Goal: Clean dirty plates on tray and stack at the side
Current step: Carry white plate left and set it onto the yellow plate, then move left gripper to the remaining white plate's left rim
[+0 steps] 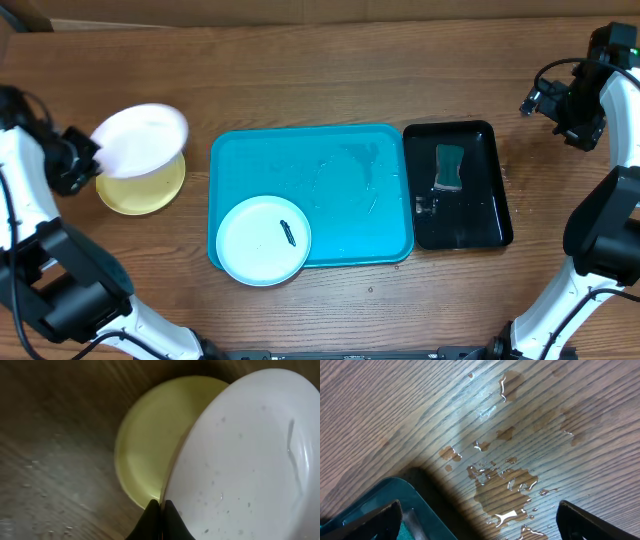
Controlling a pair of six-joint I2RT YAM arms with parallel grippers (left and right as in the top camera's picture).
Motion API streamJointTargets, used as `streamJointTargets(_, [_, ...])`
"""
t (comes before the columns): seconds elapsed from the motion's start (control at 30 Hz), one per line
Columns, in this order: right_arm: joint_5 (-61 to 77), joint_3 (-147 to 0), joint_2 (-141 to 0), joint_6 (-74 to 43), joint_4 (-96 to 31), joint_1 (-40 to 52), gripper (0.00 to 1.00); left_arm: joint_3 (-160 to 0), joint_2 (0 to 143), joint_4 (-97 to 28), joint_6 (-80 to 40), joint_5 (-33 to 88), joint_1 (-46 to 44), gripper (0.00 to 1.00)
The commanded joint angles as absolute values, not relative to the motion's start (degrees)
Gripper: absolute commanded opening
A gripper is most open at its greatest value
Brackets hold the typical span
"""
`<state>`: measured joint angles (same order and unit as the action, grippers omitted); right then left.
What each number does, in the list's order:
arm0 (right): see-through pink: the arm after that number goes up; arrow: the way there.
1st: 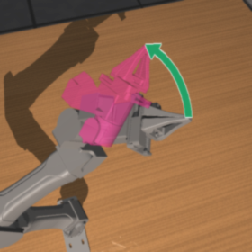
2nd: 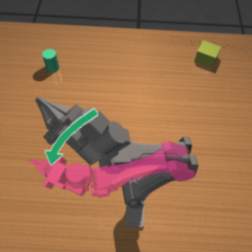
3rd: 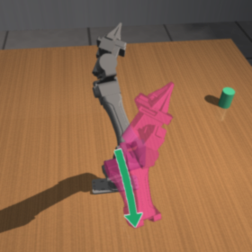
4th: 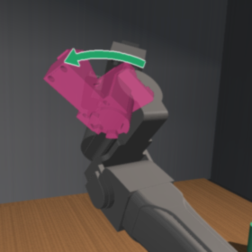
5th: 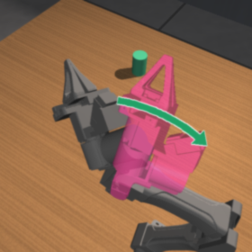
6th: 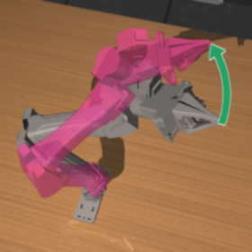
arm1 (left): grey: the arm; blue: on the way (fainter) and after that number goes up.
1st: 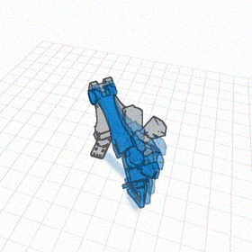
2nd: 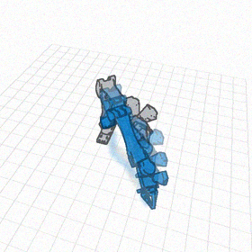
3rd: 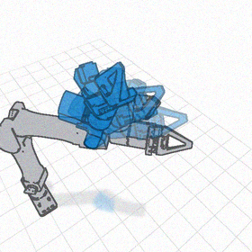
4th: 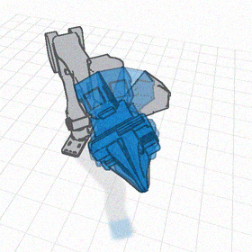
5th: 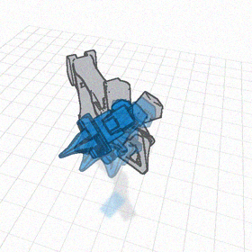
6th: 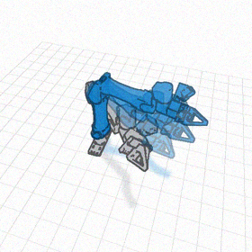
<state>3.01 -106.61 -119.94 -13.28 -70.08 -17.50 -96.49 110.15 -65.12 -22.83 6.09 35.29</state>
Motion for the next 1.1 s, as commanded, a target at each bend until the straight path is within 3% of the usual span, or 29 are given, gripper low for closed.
streamJointTargets(0.0, [3.1,-107.6,-118.5,-13.6,-69.8,-17.6,1.0,-97.2,109.4,-64.8,-24.9,-2.2,35.7,0.05])
streamJointTargets(0.23, [3.1,-107.6,-118.5,-13.5,-69.8,-17.6,1.0,-94.1,109.4,-61.2,-26.0,-6.2,35.3,0.04])
streamJointTargets(0.73, [3.0,-107.6,-118.5,-13.6,-69.8,-17.6,1.0,-89.3,109.4,-58.6,-25.1,-1.7,34.5,0.06])
streamJointTargets(0.8, [3.1,-107.6,-118.5,-13.5,-69.8,-17.6,1.0,-89.5,109.4,-58.7,-23.9,0.3,34.5,0.21])
streamJointTargets(0.83, [3.1,-107.6,-118.5,-13.6,-69.8,-17.6,1.0,-90.2,109.4,-59.2,-23.4,2.5,34.5,0.37])
streamJointTargets(0.93, [3.1,-107.6,-118.5,-13.5,-69.8,-17.6,1.0,-93.8,109.3,-62.4,-22.4,5.6,34.5,0.65])
streamJointTargets(1.07, [3.0,-107.6,-118.5,-13.5,-69.8,-17.6,1.0,-99.7,108.6,-69.0,-21.8,6.1,34.5,0.67])
